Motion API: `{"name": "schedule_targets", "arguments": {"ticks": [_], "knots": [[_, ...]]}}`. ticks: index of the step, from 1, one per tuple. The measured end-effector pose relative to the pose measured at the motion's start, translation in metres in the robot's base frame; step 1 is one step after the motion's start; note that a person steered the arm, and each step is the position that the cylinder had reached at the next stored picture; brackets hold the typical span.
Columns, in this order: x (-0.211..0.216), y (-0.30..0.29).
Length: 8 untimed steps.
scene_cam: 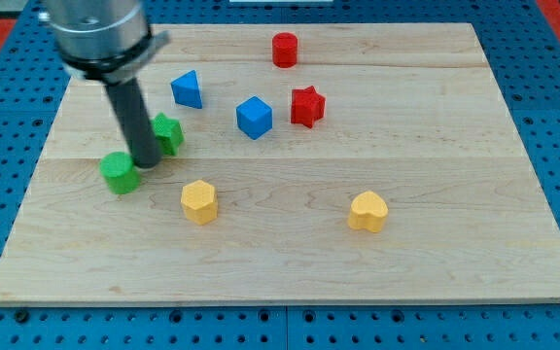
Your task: Place green star above green circle
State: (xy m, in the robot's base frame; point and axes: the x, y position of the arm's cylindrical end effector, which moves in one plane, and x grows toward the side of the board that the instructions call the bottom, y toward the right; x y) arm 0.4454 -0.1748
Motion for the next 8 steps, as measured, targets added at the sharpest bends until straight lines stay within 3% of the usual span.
{"name": "schedule_targets", "arguments": {"ticks": [1,4,5,7,8], "knots": [[-0.008,-0.026],[-0.013,0.093],[-0.048,0.12],[-0.063,0.05],[-0.045,0.082]]}}
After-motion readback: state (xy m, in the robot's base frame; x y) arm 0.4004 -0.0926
